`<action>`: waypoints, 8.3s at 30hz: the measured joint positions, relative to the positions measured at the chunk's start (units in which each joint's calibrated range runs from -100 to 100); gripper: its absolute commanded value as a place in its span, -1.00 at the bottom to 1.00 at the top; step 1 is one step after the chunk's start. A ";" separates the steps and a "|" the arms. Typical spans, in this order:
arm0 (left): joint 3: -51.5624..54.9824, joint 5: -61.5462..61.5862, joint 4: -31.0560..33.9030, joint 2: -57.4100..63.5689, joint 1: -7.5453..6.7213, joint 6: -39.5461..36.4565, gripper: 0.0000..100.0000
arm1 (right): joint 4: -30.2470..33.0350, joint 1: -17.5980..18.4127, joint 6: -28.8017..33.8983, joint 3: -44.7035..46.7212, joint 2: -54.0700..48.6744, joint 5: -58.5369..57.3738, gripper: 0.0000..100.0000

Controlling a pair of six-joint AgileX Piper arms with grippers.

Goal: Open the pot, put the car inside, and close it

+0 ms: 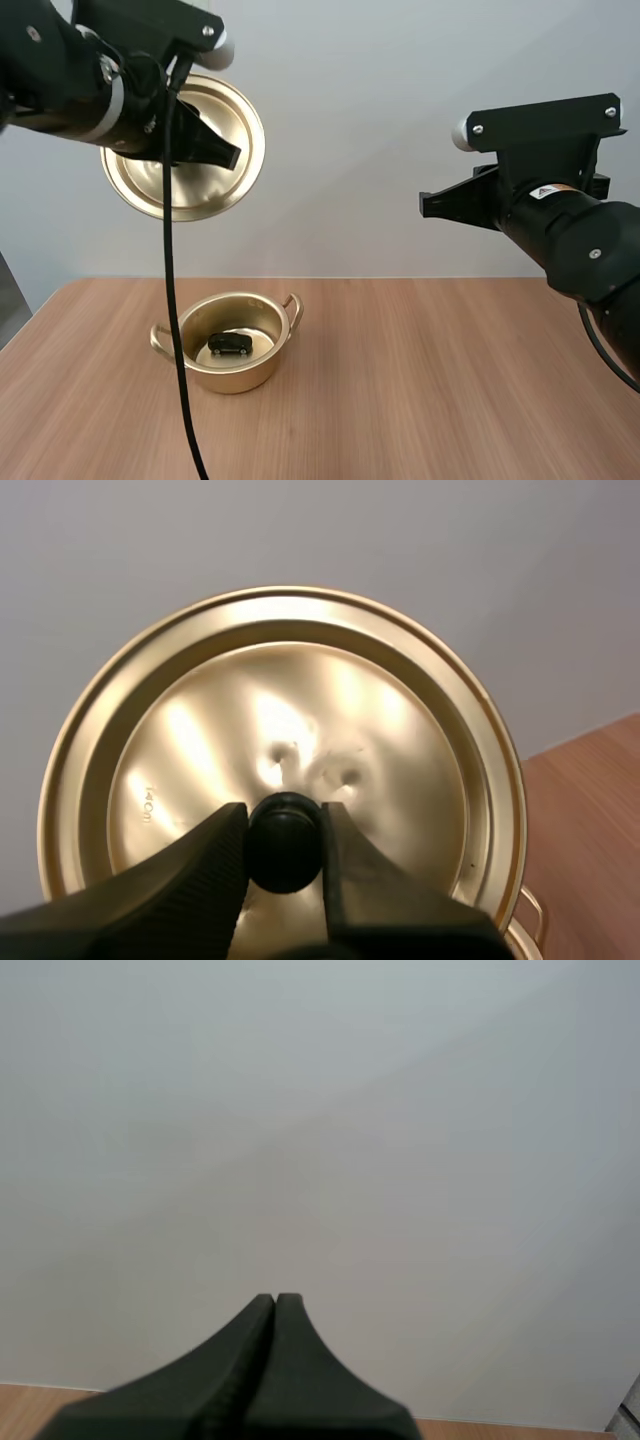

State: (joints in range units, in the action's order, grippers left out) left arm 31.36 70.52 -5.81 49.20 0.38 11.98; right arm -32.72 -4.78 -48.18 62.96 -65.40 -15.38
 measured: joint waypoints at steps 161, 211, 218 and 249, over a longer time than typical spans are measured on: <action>20.35 -26.62 -10.32 30.03 0.73 -9.68 1.00 | -0.11 0.00 -0.28 0.00 0.13 -8.42 -1.00; 62.81 -42.59 1.77 50.80 -3.11 -22.72 1.00 | -0.11 0.00 -0.28 0.00 0.13 -8.25 -1.00; 64.95 -43.36 -0.98 50.80 -5.34 -22.72 0.45 | -0.11 0.00 -0.28 0.00 0.13 -8.25 -1.00; 68.64 -41.22 -1.78 50.80 -4.11 -22.72 -1.00 | -0.11 0.00 -0.28 0.00 0.13 -8.25 -1.00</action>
State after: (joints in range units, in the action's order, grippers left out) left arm 100.00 29.31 -7.58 100.00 -3.73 -10.74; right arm -32.83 -4.78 -48.45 62.96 -65.28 -23.63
